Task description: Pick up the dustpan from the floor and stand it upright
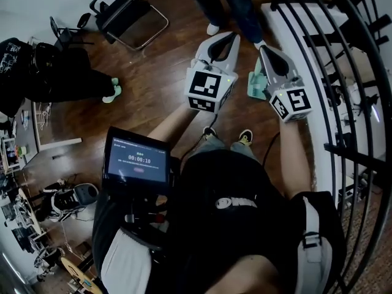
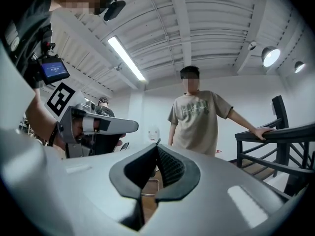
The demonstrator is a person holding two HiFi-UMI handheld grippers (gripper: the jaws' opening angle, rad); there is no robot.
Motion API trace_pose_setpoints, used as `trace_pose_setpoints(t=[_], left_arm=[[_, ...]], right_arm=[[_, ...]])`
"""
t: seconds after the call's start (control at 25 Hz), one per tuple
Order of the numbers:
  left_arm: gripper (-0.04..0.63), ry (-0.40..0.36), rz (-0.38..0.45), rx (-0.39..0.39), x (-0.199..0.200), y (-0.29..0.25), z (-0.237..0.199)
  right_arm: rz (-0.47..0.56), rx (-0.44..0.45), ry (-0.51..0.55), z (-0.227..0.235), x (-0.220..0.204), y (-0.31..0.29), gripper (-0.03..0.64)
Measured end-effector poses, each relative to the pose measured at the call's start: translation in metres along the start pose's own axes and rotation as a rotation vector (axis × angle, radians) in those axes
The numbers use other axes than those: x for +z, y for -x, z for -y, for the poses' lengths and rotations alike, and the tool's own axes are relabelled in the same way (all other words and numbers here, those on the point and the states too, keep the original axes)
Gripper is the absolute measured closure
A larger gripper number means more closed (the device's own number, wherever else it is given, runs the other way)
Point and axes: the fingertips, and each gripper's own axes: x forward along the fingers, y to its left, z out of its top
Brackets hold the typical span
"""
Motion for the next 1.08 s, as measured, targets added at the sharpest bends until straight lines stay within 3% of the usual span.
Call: trace_pose_setpoints(t=[0.44,0.84,1.08], left_arm=[[0.575,0.029,0.0,-0.035,0.002,-0.006,0.007],[0.575,0.011,-0.019,-0.024,-0.001,0.001,0.006],[0.575,0.026,0.015,-0.09,0.014,-0.019,0.025]], right_arm=[[-0.035,-0.036,-0.022,0.006,-0.014,0.005,0.615],[-0.051,-0.021,-0.014,-0.002,-0.016,-0.001,0.615],[-0.047,-0.095,0.04,0.021,-0.001,0.018,0.615]])
